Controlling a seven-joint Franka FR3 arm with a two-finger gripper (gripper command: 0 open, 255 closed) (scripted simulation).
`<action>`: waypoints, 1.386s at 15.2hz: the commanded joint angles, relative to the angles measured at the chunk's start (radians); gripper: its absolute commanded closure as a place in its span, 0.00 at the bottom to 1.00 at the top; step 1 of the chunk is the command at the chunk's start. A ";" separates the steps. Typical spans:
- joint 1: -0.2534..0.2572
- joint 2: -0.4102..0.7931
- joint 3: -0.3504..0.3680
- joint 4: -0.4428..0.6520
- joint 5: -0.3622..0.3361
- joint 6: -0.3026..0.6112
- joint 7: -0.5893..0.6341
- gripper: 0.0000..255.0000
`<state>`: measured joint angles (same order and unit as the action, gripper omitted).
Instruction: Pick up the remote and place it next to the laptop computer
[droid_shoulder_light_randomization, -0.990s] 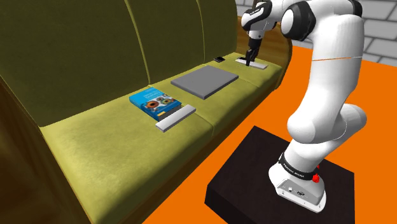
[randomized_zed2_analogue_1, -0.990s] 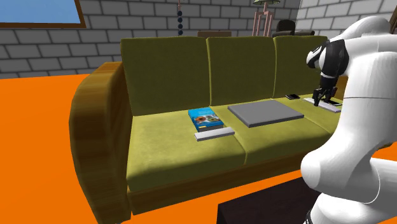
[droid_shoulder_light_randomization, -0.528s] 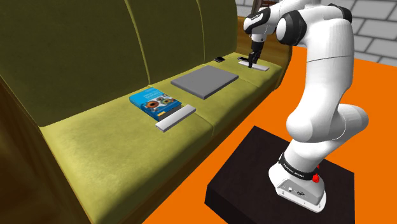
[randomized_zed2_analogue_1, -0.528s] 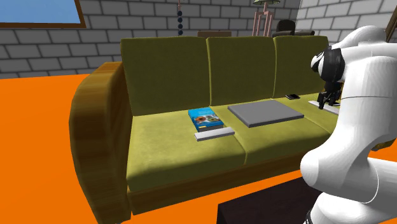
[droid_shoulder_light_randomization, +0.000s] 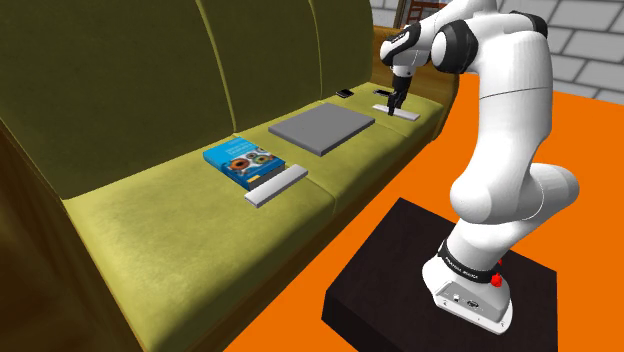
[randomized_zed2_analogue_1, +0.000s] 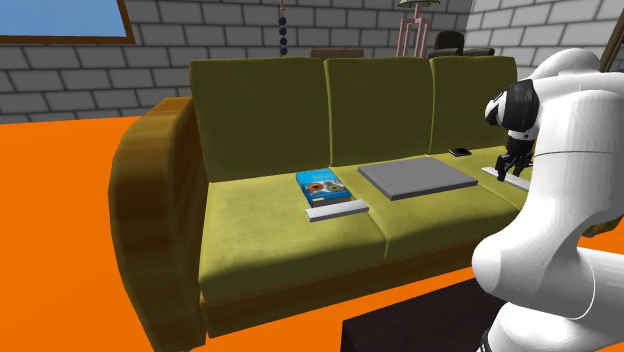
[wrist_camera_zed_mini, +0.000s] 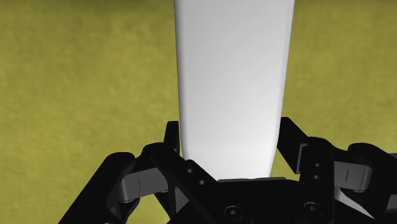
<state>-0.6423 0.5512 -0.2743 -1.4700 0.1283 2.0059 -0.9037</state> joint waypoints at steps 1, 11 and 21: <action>-0.001 0.009 0.002 -0.015 0.003 0.025 -0.002 1.00; -0.001 0.018 0.003 -0.027 0.006 0.046 -0.003 0.00; 0.001 -0.022 -0.004 0.039 -0.007 -0.060 0.005 0.00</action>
<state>-0.6421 0.5349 -0.2772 -1.4361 0.1233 1.9586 -0.9005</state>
